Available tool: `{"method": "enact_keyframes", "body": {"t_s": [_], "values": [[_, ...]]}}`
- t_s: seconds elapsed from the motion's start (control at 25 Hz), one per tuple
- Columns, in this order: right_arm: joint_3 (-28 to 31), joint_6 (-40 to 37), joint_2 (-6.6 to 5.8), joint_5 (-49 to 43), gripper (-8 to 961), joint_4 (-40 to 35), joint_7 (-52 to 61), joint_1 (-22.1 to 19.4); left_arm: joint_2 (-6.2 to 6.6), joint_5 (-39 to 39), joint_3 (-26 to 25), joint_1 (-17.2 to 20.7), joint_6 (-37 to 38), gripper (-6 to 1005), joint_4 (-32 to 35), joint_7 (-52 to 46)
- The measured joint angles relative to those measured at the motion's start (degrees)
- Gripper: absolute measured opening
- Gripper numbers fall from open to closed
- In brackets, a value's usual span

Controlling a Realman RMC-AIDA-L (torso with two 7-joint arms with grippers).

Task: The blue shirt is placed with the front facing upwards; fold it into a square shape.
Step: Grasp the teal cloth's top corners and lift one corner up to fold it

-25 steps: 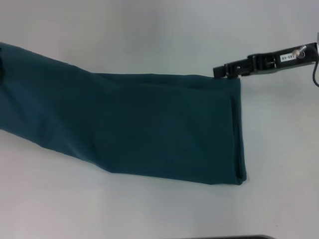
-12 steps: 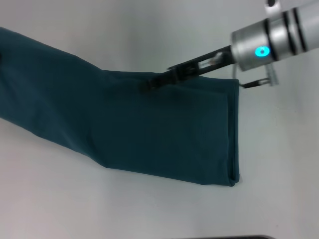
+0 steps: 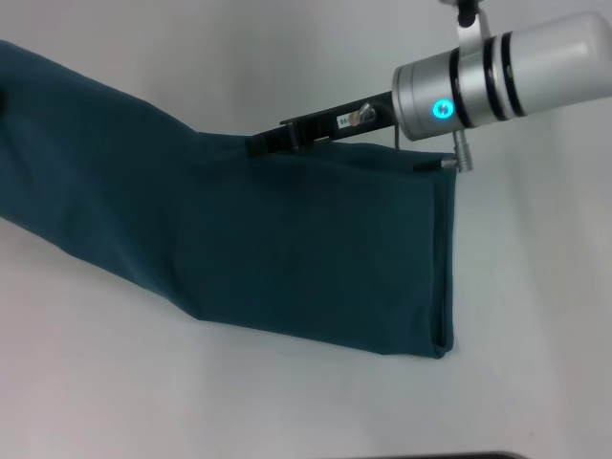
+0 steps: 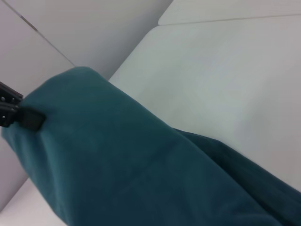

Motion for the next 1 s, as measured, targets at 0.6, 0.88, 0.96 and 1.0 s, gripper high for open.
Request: {"method": "enact_keyframes", "body": {"t_s": [0.6,0.88,0.96,1.0], "values": [[-19.2,11.6,0.55,19.7,11,3.4,0.1,0.7,-0.04,0.0,0.0,-0.3,0.3,88,-1.2,-0.3],[-27.5,19.3,0.84,27.5,16,3.6,0.2,1.0,-0.14,0.0,0.0,-0.1,0.3,89,-2.1,-0.3],[-30.0,21.8,0.84,29.8,16,3.3,0.1,1.0,-0.24,0.0,0.0,0.1,0.3,89,-2.3,-0.3],[-31.5,23.2,0.83,31.1,15,3.1,0.2,1.1,-0.34,0.0,0.0,0.2,0.3,89,-2.6,-0.3]]}}
